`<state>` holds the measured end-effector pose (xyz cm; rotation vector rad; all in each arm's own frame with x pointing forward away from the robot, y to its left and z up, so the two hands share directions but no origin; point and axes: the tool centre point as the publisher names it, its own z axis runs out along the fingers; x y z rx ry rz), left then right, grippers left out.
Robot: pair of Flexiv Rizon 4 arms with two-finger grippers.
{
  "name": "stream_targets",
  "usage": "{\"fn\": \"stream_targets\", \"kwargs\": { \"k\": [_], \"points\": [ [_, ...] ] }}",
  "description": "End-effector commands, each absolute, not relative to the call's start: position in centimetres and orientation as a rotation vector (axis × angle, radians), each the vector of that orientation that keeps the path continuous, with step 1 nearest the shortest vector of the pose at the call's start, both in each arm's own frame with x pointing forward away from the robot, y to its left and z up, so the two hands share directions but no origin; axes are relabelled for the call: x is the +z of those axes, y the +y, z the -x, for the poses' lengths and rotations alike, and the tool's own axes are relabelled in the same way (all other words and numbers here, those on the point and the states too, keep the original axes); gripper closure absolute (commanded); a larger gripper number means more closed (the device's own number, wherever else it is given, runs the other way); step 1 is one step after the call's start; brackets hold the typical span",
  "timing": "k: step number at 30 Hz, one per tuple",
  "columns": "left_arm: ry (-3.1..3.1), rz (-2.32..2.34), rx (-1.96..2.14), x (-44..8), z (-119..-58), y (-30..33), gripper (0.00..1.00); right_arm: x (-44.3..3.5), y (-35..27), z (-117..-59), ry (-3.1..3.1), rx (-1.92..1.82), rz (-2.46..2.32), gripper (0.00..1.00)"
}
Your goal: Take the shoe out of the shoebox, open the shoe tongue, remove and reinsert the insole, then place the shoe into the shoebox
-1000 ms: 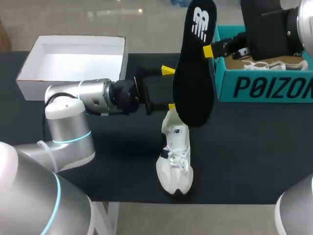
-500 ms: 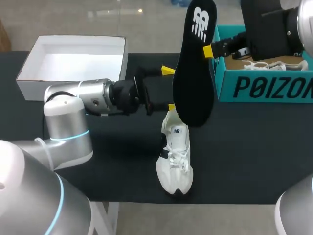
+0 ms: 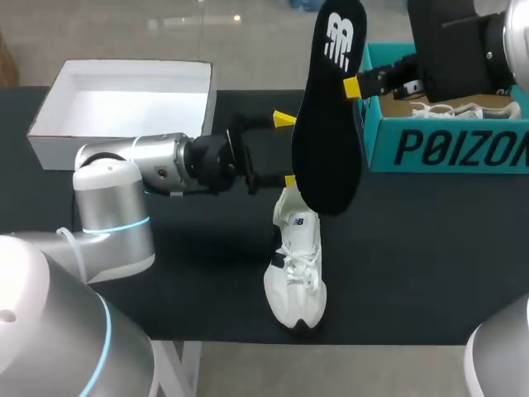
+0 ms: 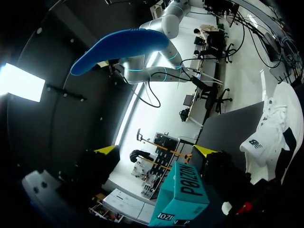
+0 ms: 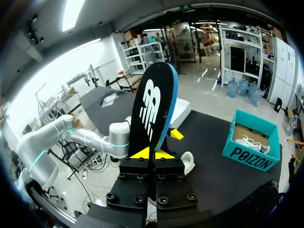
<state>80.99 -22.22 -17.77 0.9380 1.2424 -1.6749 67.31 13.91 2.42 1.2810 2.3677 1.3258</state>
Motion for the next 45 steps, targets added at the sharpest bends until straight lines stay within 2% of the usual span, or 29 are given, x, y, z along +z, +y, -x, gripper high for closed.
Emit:
{"fn": "stream_targets", "kwargs": {
  "k": [1,11,21,45],
  "points": [
    [1.210,-0.936,-1.648,-17.8,-80.6,-22.9,0.00,0.8,11.0,-67.5,2.371,1.442,-1.295,1.00],
    [1.089,-1.081,-1.449,-17.3,-78.9,-23.7,0.00,-4.6,6.6,-67.8,2.402,1.645,-1.489,1.00],
    [1.030,-1.200,-1.249,-15.7,-79.1,-23.2,0.00,-7.8,5.9,-70.8,2.577,1.645,-1.595,1.00],
    [1.014,-1.277,-1.113,-16.2,-79.7,-21.1,0.00,-9.6,9.8,-79.3,2.956,1.456,-1.695,1.00]
  ]
}}
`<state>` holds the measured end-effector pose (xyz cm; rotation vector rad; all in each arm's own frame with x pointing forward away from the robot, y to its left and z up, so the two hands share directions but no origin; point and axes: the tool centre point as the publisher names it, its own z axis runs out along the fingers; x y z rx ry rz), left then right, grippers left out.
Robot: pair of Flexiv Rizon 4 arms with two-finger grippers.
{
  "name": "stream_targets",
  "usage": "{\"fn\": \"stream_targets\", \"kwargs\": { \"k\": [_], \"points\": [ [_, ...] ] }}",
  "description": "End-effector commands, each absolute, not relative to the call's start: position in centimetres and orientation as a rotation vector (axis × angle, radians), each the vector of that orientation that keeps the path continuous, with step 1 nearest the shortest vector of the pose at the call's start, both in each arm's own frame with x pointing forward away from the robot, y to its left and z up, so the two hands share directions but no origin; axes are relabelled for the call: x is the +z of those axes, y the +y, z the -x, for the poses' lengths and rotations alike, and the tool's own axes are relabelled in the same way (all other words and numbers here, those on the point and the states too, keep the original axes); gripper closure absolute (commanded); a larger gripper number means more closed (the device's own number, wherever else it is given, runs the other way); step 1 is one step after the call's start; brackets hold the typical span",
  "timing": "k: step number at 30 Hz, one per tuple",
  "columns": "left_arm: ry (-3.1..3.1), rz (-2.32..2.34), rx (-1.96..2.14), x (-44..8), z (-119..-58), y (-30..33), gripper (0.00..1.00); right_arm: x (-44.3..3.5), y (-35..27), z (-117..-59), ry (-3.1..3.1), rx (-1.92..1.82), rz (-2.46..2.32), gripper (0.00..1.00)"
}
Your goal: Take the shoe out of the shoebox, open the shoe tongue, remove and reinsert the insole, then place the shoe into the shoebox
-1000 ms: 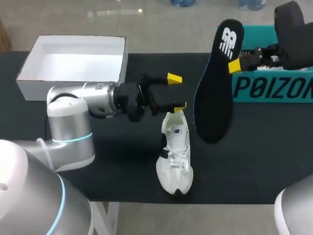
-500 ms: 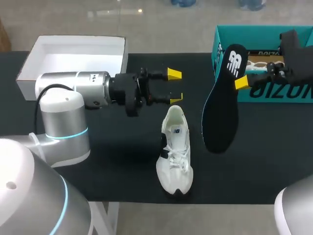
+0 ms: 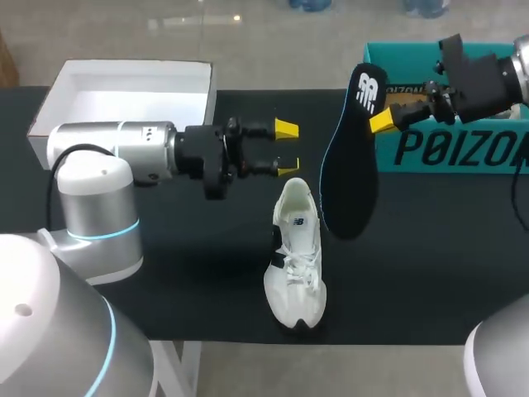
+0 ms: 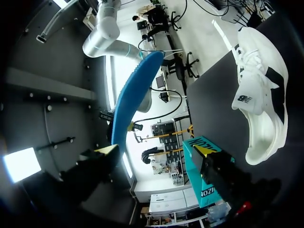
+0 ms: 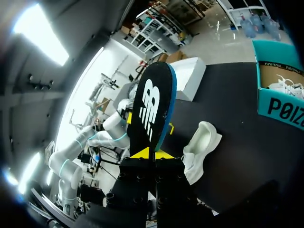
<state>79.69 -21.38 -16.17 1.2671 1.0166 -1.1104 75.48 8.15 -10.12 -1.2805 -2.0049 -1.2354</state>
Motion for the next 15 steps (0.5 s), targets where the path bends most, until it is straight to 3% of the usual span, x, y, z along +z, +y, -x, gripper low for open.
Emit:
{"fn": "stream_targets", "kwargs": {
  "k": [1,15],
  "points": [
    [1.012,-1.278,-1.113,-16.2,-79.7,-21.1,0.00,-9.8,10.0,-79.5,-2.053,-1.008,1.176,1.00],
    [0.982,-1.307,-1.084,-15.5,-79.1,-21.6,0.00,-12.5,14.9,-81.2,-2.063,-0.876,1.080,1.00]
  ]
}}
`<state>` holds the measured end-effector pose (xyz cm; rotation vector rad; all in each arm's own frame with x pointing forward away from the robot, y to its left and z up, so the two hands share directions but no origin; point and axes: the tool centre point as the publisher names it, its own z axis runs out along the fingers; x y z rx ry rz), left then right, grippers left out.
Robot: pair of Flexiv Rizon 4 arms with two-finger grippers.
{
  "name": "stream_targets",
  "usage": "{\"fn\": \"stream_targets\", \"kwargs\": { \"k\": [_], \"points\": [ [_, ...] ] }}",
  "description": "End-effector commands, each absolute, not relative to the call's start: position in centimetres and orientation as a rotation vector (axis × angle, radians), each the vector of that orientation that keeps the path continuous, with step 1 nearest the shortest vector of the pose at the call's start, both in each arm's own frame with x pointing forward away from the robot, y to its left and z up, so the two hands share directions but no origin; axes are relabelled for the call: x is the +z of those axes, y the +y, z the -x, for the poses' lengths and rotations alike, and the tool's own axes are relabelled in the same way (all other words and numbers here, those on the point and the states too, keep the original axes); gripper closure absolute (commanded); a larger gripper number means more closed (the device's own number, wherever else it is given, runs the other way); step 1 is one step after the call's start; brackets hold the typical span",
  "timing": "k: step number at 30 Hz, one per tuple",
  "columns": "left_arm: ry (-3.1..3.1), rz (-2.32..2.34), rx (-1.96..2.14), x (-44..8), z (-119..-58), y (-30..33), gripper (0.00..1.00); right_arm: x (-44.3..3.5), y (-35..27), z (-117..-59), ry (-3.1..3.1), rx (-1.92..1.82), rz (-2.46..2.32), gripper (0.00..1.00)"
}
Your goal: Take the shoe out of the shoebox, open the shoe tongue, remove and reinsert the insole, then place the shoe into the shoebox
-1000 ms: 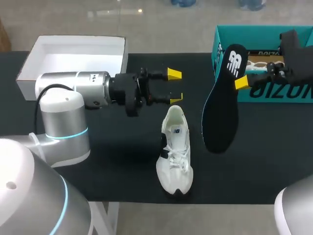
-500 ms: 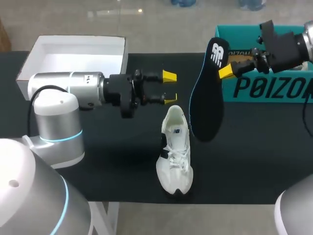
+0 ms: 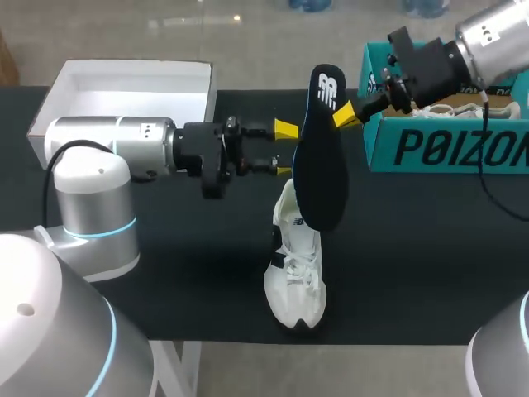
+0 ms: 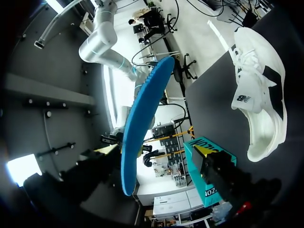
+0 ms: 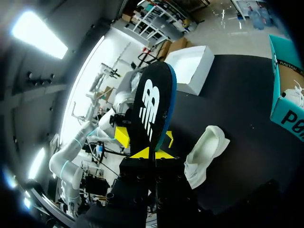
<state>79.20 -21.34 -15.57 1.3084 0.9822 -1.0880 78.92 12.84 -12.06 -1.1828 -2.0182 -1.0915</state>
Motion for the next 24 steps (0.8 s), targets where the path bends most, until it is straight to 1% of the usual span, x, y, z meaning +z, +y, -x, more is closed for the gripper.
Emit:
{"fn": "stream_targets", "kwargs": {
  "k": [1,11,12,13,14,15,16,24],
  "points": [
    [0.981,-1.308,-1.083,-15.5,-79.0,-21.6,0.00,-12.7,15.1,-81.3,-2.062,-0.873,1.079,1.00],
    [0.978,-1.325,-1.077,-15.7,-78.9,-22.1,0.00,-13.3,16.2,-81.9,-2.055,-0.863,1.055,1.00],
    [0.972,-1.326,-1.078,-15.6,-78.8,-22.2,0.04,-13.3,16.2,-81.9,-2.055,-0.864,1.054,1.00],
    [0.968,-1.327,-1.076,-15.6,-78.8,-22.2,0.35,-13.4,16.2,-81.9,-2.055,-0.866,1.054,1.00],
    [0.965,-1.329,-1.073,-15.6,-78.8,-22.2,0.57,-13.4,16.1,-81.9,-2.054,-0.871,1.056,1.00],
    [0.962,-1.329,-1.072,-15.6,-78.8,-22.2,0.67,-13.4,16.1,-82.0,-2.052,-0.874,1.057,1.00],
    [0.957,-1.331,-1.071,-15.6,-78.8,-22.3,1.00,-13.4,16.1,-82.0,-2.051,-0.876,1.058,1.00],
    [0.948,-1.330,-1.058,-15.5,-78.7,-22.1,1.00,-13.5,16.0,-81.7,-2.039,-0.889,1.071,1.00]
  ]
}}
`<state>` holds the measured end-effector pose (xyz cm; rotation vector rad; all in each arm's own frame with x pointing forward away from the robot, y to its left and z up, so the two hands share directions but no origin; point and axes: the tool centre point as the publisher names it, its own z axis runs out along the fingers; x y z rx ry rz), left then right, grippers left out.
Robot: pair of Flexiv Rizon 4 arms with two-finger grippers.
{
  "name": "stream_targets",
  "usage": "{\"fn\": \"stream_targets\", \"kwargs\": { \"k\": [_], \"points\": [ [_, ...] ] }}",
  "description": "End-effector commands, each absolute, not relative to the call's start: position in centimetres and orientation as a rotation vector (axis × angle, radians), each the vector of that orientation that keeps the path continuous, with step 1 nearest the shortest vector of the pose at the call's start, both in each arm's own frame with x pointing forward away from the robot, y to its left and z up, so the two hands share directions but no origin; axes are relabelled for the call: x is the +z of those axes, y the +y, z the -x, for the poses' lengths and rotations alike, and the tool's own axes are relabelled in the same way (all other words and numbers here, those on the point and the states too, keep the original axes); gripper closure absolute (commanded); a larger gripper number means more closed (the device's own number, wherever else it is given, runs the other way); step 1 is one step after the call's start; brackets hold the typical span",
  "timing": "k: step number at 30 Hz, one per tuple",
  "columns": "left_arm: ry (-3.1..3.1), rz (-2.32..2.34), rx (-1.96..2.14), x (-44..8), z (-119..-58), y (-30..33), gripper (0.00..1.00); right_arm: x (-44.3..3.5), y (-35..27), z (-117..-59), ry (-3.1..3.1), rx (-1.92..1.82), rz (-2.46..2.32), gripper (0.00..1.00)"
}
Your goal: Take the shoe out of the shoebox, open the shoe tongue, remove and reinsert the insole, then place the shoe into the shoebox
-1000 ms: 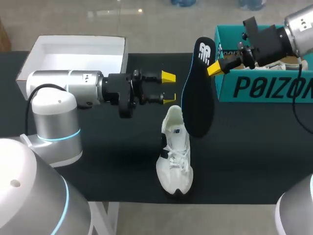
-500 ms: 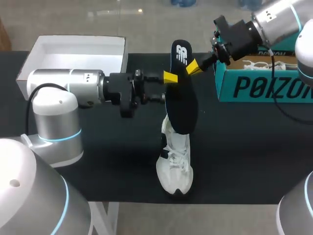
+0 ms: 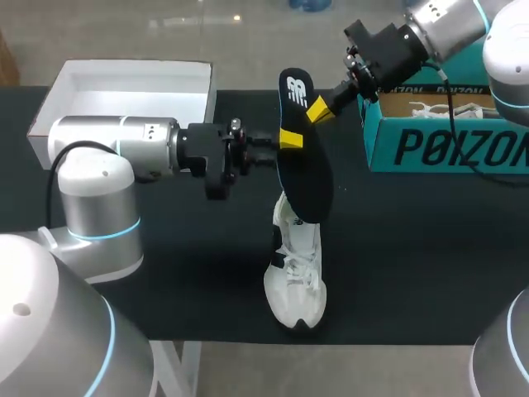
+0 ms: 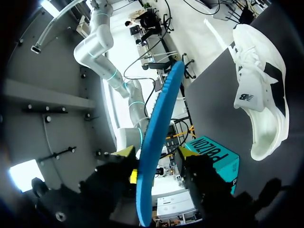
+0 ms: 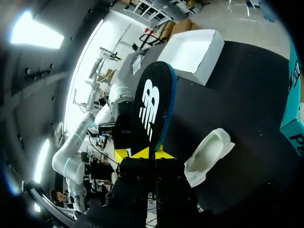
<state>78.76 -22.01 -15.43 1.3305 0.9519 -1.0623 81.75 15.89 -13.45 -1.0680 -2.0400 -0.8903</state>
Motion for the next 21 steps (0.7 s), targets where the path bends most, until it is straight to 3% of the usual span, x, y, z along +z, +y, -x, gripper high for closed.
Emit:
{"fn": "stream_targets", "kwargs": {
  "k": [1,13,14,15,16,21],
  "points": [
    [0.947,-1.329,-1.058,-15.5,-78.7,-22.1,1.00,-13.5,16.0,-81.7,-2.038,-0.892,1.072,1.00],
    [0.942,-1.321,-1.069,-15.4,-78.6,-21.5,1.00,-13.6,16.0,-81.4,-2.022,-0.911,1.108,1.00],
    [0.942,-1.324,-1.072,-15.4,-78.6,-21.4,1.00,-13.6,16.0,-81.4,-2.018,-0.916,1.119,0.95],
    [0.942,-1.326,-1.078,-15.4,-78.6,-21.4,1.00,-13.6,15.9,-81.3,-2.018,-0.914,1.140,0.64],
    [0.942,-1.327,-1.080,-15.5,-78.7,-21.3,1.00,-13.6,15.7,-81.2,-2.017,-0.913,1.154,0.00],
    [0.956,-1.344,-1.107,-15.8,-78.9,-21.1,1.00,-13.1,14.2,-80.4,-2.085,-0.928,1.263,0.00]
  ]
}}
